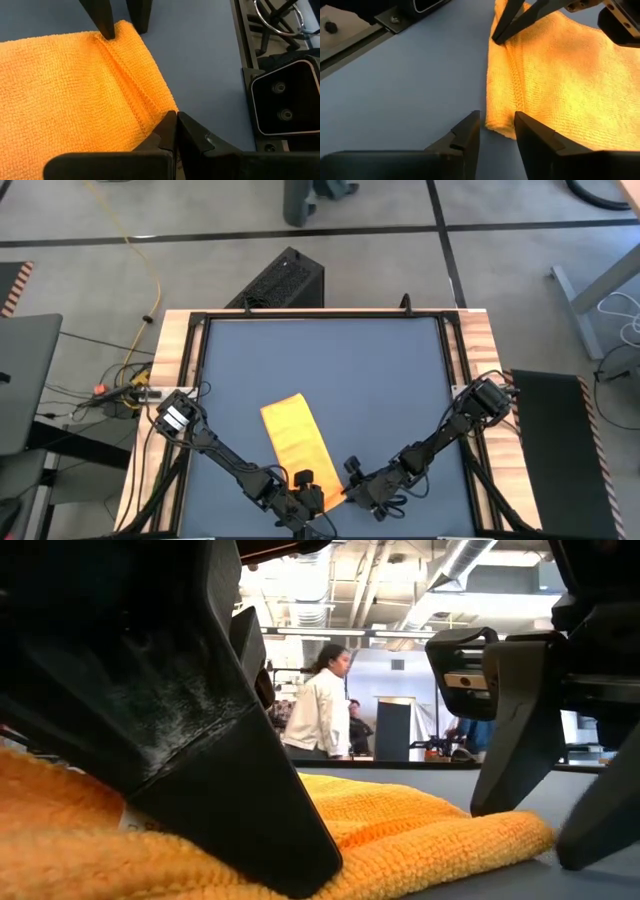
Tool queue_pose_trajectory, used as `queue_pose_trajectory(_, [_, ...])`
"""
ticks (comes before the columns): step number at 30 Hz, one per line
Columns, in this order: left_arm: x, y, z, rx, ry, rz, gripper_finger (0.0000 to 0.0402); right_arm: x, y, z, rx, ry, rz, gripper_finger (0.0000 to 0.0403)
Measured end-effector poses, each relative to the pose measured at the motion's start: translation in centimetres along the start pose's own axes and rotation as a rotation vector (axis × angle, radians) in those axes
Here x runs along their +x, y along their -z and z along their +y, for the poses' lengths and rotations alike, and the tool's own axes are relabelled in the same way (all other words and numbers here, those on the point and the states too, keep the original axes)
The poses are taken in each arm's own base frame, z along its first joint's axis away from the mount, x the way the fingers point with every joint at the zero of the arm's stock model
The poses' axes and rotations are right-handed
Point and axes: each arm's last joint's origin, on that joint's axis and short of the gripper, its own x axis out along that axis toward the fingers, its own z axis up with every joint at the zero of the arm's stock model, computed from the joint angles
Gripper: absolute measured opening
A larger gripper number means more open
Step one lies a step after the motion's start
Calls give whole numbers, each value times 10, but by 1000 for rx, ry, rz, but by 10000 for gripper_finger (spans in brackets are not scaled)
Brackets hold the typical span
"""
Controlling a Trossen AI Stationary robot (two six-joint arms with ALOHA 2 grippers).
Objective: Roll towel into tight, uniform cylinder
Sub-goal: Roll the orange microfiber towel
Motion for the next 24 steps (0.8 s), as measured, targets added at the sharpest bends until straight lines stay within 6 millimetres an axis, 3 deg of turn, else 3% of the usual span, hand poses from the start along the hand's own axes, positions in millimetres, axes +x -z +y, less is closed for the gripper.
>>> queue_pose_trajectory(8, [-1, -2, -1, 47, 4, -17, 11, 1, 1, -5, 73, 14, 6, 60])
queue_pose_trajectory(13, [-13, -12, -7, 91, 17, -54, 33, 1, 1, -6, 93, -8, 4, 13])
queue_pose_trajectory(20, [-34, -21, -17, 163, -38, -138, 47, 4, 2, -22, 340, -152, 0, 15])
queue_pose_trajectory(24, [-36, -21, -19, 185, -63, -159, 48, 5, 2, -33, 465, -257, 0, 15])
